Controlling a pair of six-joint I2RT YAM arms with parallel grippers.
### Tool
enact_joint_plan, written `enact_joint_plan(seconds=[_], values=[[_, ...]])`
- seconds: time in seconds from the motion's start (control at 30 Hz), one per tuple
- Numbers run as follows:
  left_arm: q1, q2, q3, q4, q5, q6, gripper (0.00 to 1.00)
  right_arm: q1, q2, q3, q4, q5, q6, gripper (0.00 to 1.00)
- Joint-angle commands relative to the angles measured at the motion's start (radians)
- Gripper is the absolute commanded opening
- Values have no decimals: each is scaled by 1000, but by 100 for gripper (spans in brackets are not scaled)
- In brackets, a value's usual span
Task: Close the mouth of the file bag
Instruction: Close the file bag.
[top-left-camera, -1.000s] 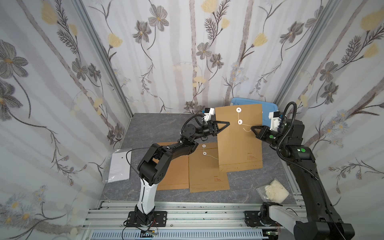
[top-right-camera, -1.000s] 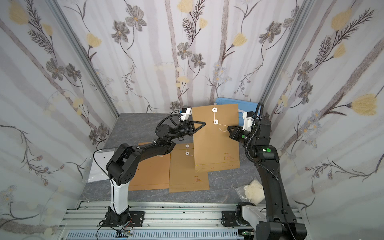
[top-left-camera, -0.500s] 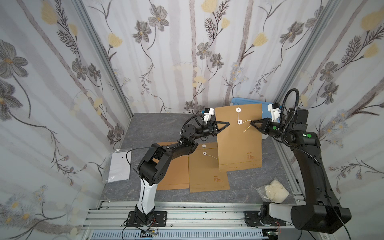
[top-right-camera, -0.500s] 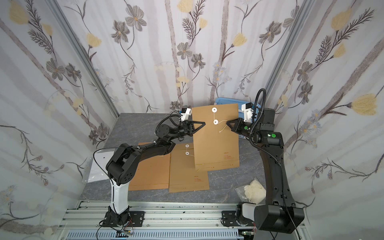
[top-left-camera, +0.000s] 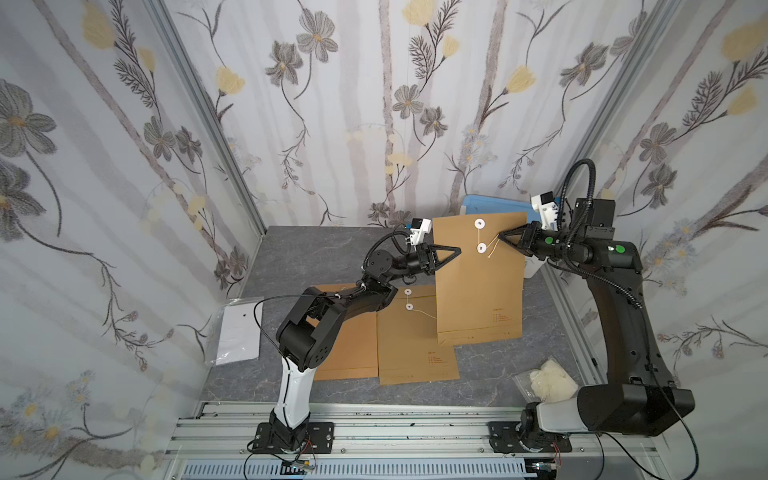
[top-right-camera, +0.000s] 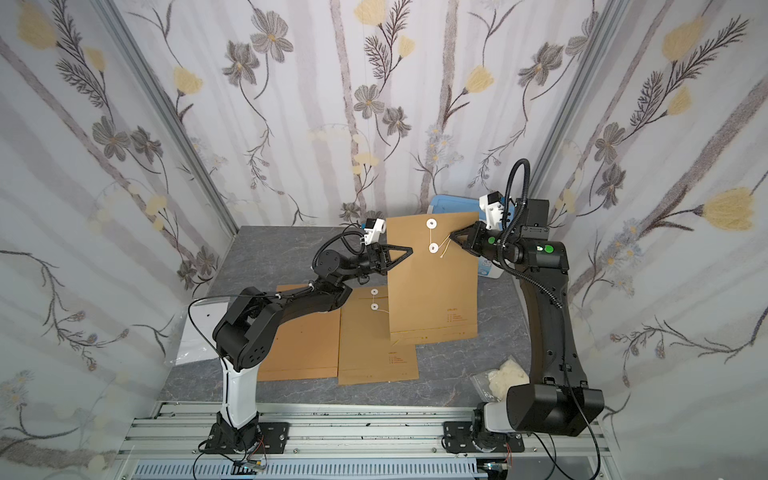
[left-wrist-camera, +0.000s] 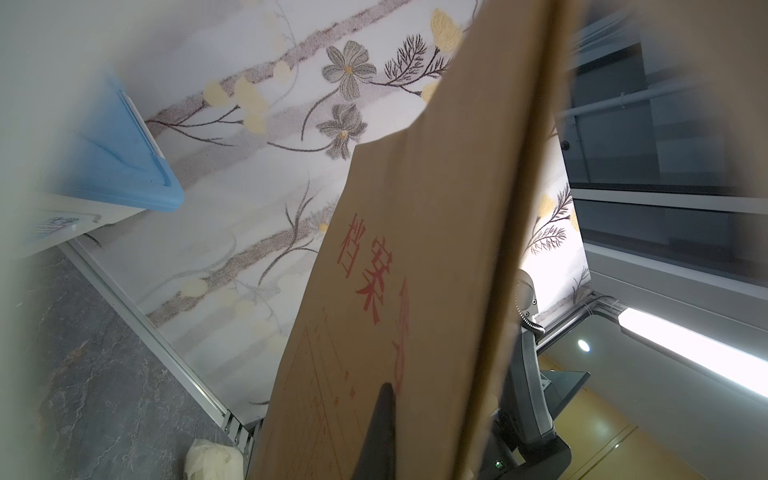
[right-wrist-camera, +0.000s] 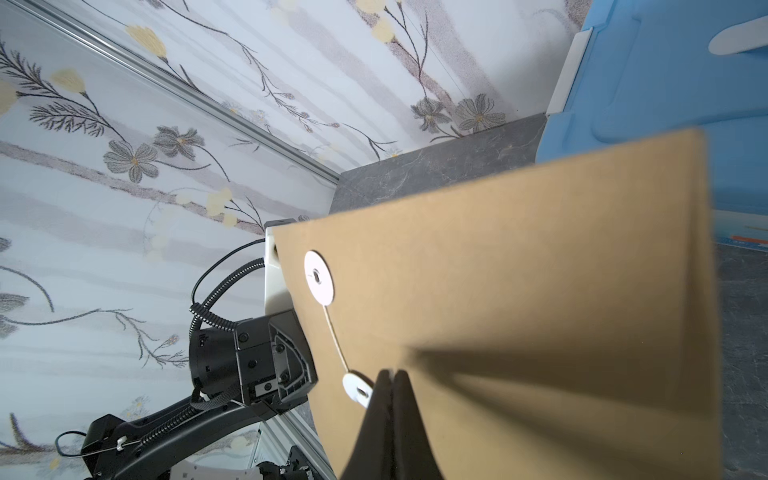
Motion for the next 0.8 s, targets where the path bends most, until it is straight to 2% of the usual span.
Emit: enact_joint_plan(seconds=[0.0,0.17,0.43,0.77], values=[[-5,2,6,54,22,-17,0,11,53,53,-36,-3,-28,0],[-13,6,5,54,23,-14,0,39,99,126,-69,11,-35,0],[-17,42,22,54,20,-26,0,144,139,218,-121,35,-38,0],[-15,42,36,54,20,-24,0,200,151,219,-223,134,-87,0]])
